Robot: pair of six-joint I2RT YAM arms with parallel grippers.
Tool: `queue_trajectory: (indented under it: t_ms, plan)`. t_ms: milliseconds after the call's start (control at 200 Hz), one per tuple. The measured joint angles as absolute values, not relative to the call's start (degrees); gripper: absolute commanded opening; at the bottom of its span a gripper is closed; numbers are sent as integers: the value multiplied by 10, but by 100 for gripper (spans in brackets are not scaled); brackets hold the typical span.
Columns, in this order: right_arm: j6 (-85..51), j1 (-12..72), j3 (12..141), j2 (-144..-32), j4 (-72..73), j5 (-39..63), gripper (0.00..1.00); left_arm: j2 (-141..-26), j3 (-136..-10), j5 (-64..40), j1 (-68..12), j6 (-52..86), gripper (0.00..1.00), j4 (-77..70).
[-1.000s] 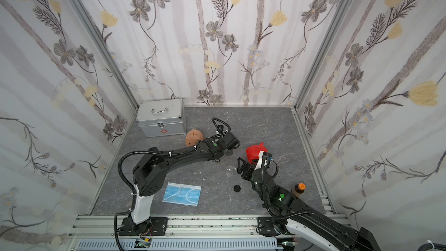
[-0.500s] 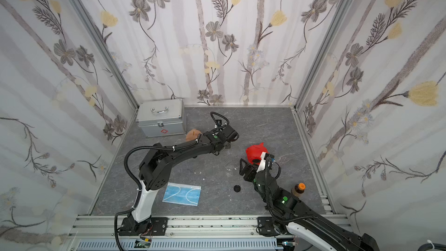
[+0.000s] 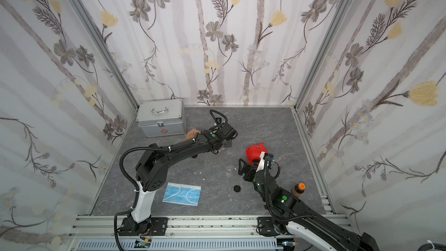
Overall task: Open piggy banks
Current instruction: Move the piggy bank to the center of the board, then pick up the lid from the center of the board.
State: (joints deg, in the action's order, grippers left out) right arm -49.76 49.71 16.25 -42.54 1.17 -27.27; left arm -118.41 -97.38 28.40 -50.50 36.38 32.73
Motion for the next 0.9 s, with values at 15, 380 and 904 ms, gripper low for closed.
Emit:
queue_trajectory:
  t_ms: [15, 380, 904]
  plan:
    - [-497, 496, 164, -427, 12, -272, 100, -1179, -974, 284, -505, 364, 100, 328]
    - [-495, 494, 235, -550, 4, -231, 100, -1014, -835, 277, -521, 358, 100, 281]
    - [-492, 497, 332, -743, -207, -79, 40, -754, -369, 41, -543, 406, 100, -47]
